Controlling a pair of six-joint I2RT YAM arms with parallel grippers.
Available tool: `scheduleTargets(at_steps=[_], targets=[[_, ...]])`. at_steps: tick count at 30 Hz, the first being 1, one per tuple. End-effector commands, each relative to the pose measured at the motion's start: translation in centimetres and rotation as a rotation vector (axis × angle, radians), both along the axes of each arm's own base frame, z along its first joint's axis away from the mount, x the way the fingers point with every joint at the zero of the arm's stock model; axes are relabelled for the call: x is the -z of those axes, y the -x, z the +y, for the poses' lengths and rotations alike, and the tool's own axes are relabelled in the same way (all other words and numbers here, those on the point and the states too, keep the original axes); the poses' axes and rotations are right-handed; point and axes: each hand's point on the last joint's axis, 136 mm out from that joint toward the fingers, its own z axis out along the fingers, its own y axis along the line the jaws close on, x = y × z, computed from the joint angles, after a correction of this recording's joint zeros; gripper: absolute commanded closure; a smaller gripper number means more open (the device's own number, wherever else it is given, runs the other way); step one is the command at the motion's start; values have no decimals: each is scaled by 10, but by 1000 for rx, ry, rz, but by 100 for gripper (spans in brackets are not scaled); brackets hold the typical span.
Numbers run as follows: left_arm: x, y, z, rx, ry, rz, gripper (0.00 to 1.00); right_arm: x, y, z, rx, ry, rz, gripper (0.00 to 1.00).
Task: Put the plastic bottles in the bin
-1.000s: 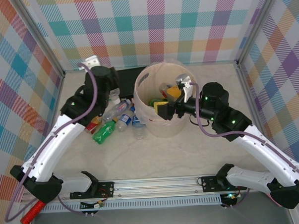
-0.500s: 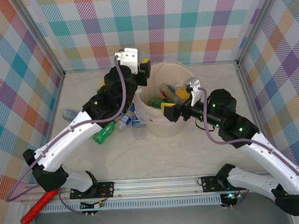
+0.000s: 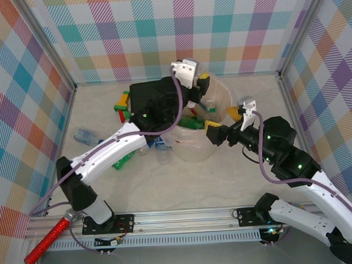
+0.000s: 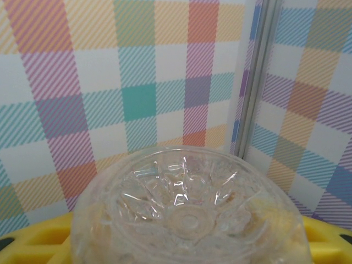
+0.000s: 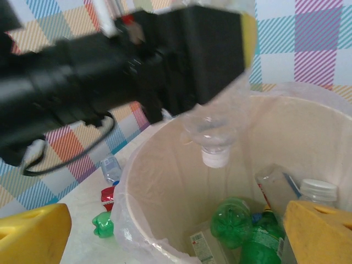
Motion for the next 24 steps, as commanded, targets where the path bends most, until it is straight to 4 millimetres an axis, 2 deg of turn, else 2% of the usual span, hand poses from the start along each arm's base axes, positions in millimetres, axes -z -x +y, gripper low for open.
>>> scheduleTargets(at_steps=[1, 5, 8, 11, 13, 14, 18, 24], targets=[[-23, -5, -14, 6, 59, -88, 40, 5, 2, -9, 36, -2, 17, 1], [-7, -27, -23, -39, 61, -76, 39, 4, 5, -16, 53, 0, 19, 1], [0, -33, -28, -35, 82, -53, 39, 4, 7, -20, 62, 10, 22, 1], [-1, -32, -28, -26, 94, -45, 27, 4, 9, -23, 68, 13, 20, 1], [-4, -30, -27, -23, 101, -43, 24, 4, 8, -23, 71, 11, 18, 1], [-6, -29, -26, -20, 102, -40, 18, 4, 8, -23, 72, 10, 18, 1], [-13, -22, -15, -31, 113, -26, 4, 5, 5, -17, 56, 8, 22, 1], [-20, -11, 12, -72, 131, -3, 0, 7, 3, -5, 18, 12, 37, 1]])
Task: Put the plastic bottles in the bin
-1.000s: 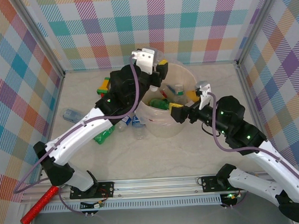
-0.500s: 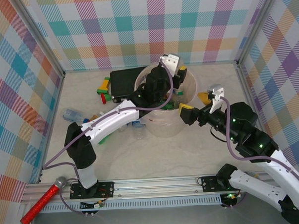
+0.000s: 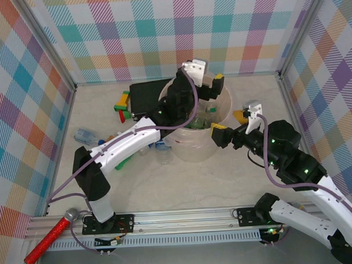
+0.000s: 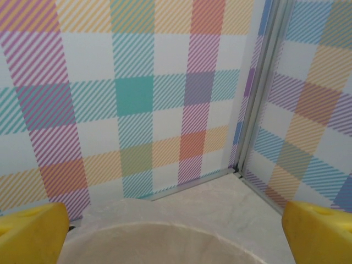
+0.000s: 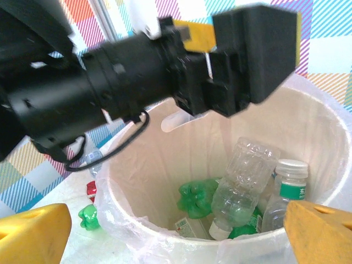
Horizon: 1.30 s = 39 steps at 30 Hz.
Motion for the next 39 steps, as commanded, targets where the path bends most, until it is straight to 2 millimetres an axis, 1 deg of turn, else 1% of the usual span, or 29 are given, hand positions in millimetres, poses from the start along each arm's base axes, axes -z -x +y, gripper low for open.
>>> scheduleTargets(at_steps=[1, 4, 8, 13, 15, 17, 20, 21, 24, 29, 34, 39], targets=[[-35, 14, 37, -50, 79, -12, 0, -7, 2, 9, -36, -33, -5, 1], [-37, 20, 56, -66, 105, 19, 0, -8, 1, 15, -60, -36, -2, 1], [-35, 25, 89, -120, 138, 85, 0, -10, 0, 25, -100, -34, 8, 1], [-19, 33, 136, -198, 160, 166, 0, -13, -1, 35, -137, -33, 13, 1], [-11, 39, 158, -241, 164, 197, 0, -13, -2, 39, -149, -31, 15, 1], [-2, 43, 177, -278, 155, 225, 0, -14, -3, 43, -162, -32, 18, 1], [18, 49, 209, -362, 110, 263, 0, -12, -4, 53, -198, -32, 32, 1], [25, 50, 222, -394, 107, 278, 0, -12, -4, 57, -213, -34, 39, 1], [44, 54, 251, -448, 134, 344, 0, -11, -6, 67, -248, -33, 51, 1], [71, 61, 291, -544, 133, 430, 1, -14, -6, 81, -308, -32, 66, 1], [103, 65, 331, -648, 138, 543, 1, -18, -3, 94, -369, -23, 65, 1], [143, 61, 365, -726, 183, 677, 1, -20, 1, 106, -413, -11, 60, 1]])
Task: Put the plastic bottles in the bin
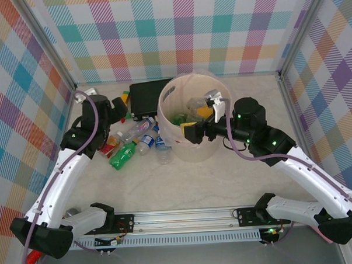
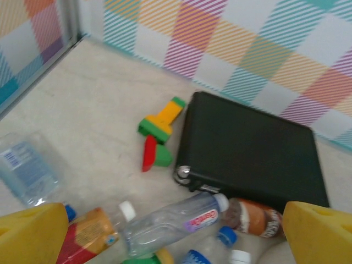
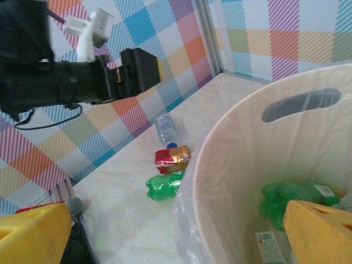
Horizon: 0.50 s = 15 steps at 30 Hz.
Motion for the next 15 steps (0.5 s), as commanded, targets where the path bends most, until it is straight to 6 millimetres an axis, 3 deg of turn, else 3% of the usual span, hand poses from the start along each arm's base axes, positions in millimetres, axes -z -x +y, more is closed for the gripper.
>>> scheduleTargets(at_steps=[1, 7, 15], targets=[[35, 5, 15, -31, 78, 120, 0, -19, 9, 9, -59, -28, -46, 1], [82, -7, 45, -119, 148, 252, 0, -19, 14, 8, -74, -26, -54, 1], [146, -8, 112, -402, 348, 401, 0, -19, 20, 4, -77, -26, -68, 1]])
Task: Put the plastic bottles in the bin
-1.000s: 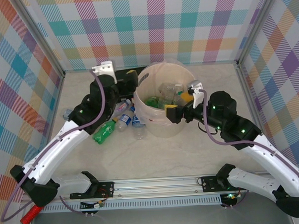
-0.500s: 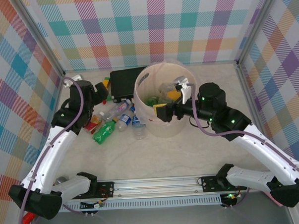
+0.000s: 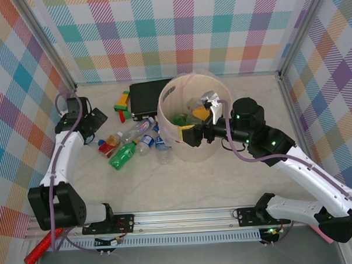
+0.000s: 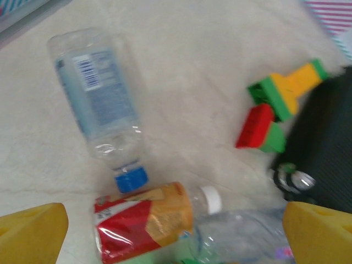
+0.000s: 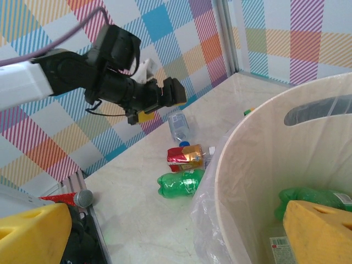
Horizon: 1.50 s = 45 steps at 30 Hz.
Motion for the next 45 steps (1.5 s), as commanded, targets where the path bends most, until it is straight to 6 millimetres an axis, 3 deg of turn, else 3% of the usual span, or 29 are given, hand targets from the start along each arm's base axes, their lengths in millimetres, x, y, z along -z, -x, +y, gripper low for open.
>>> scheduleTargets(at_steps=[1, 12, 21, 37, 45], targets=[[24, 8, 19, -126, 87, 79, 0, -13, 9, -2, -30, -22, -51, 1], [60, -9, 77, -318, 129, 235, 1, -9, 13, -3, -44, -11, -63, 1], [88, -26, 97, -357, 132, 306, 3, -5, 11, 2, -58, 6, -57, 1], [131, -49, 105, -360, 180, 358, 10, -5, 10, 14, -102, 30, -25, 1], [146, -49, 100, -365, 214, 351, 31, -7, 10, 17, -98, 31, -23, 1]])
